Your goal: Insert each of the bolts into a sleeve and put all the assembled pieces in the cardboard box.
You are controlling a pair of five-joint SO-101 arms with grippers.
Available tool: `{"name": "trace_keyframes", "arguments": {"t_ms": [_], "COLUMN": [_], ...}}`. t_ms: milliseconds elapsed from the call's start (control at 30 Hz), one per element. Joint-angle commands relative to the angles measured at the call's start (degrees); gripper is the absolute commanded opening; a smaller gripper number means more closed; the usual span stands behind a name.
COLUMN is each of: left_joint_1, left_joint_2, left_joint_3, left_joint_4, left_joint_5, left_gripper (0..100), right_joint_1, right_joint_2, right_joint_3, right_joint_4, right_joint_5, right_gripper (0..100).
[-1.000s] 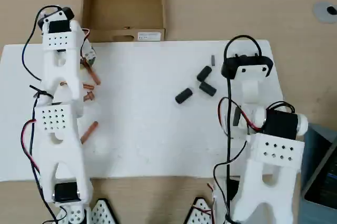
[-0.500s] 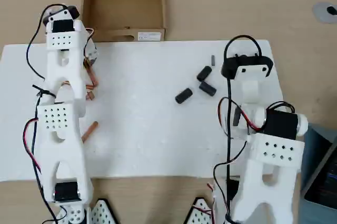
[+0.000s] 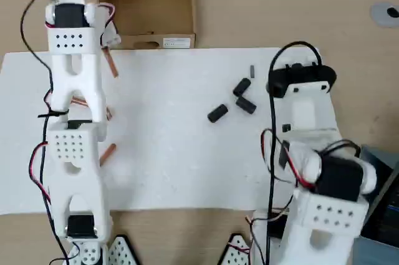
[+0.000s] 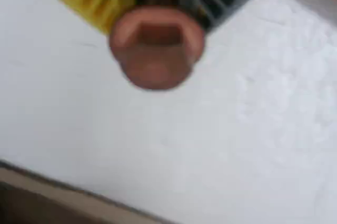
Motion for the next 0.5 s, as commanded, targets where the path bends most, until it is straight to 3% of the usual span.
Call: {"name": "trace_keyframes", "arguments": {"t_ms": [0,467], "left_joint_1": [2.9,12.84], "left_joint_2": [-12.09,-53.67], "left_joint_3": [3.78,43.34], "left_joint_4": [0.44,0.35], "left_joint_5": [-0.53,-1.14], "left_gripper": [0,0], "right_joint_1": [0.66,0.84], "right_joint_2": [-3.47,-6.2], "right_joint_3": [-3.3,-3.12], "right_joint_4": [0.09,-0.35], "right_joint_5": [0.0,-0.35], "right_gripper": [1.0,1.0]}}
